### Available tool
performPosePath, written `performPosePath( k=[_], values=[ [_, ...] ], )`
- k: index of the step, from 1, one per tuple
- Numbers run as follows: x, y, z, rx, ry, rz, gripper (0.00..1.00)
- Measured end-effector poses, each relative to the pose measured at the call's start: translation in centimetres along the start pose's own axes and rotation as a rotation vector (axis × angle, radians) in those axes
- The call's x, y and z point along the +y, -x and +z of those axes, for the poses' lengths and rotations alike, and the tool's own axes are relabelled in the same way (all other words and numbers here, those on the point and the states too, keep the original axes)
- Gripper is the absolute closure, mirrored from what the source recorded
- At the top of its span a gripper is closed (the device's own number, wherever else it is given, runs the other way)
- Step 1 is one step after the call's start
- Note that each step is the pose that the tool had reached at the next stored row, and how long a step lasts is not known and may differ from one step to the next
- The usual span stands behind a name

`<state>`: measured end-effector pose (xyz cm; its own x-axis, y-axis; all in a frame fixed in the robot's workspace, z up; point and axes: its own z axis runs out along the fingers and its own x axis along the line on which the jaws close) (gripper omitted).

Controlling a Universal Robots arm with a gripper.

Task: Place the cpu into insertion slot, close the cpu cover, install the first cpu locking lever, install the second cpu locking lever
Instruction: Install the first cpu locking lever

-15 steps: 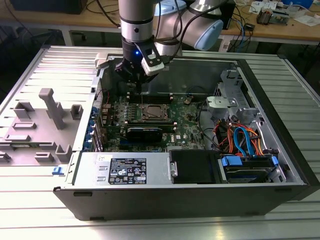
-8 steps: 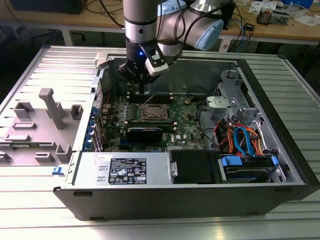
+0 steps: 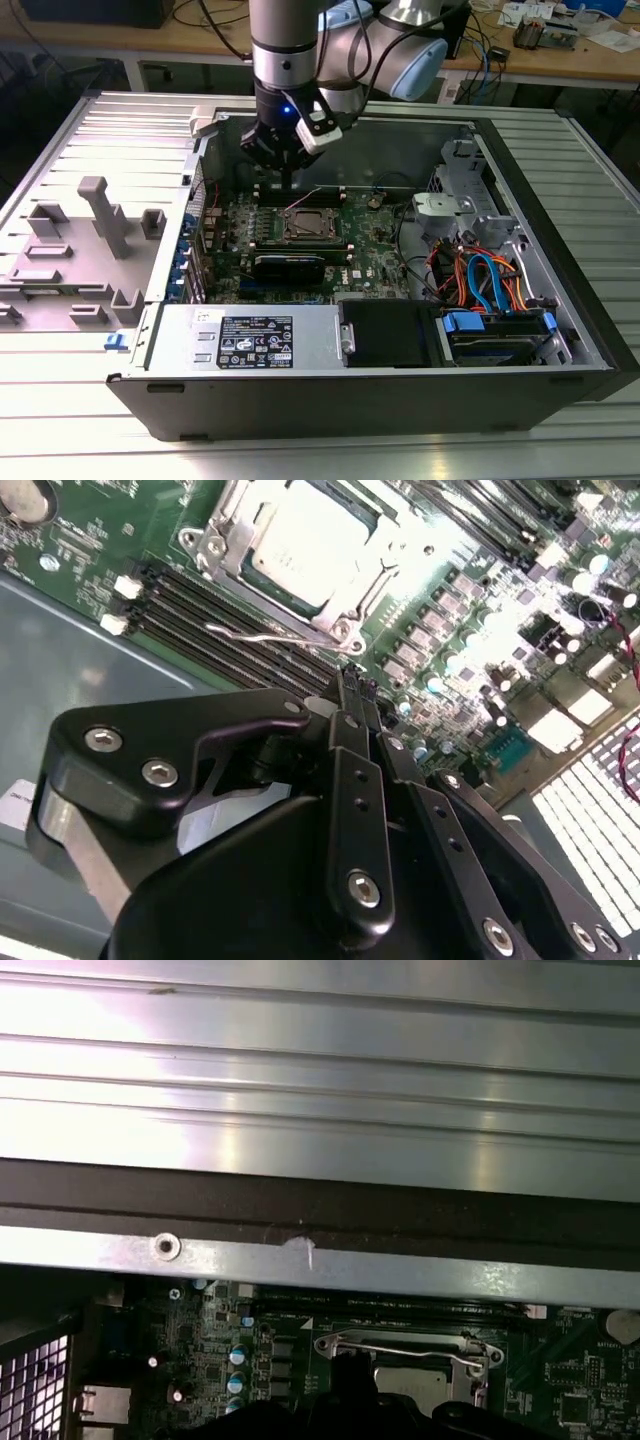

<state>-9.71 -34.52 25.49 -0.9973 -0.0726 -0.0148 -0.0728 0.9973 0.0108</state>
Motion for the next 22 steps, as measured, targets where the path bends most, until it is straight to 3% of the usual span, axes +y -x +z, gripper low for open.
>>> performPosePath(
  k=[7,22],
  values=[
    [0.07,1.13,0.24,-0.0047,-0.0086,0.000,0.88],
    [0.06,1.30,0.25,-0.0047,-0.0087,0.000,0.88]
  ],
)
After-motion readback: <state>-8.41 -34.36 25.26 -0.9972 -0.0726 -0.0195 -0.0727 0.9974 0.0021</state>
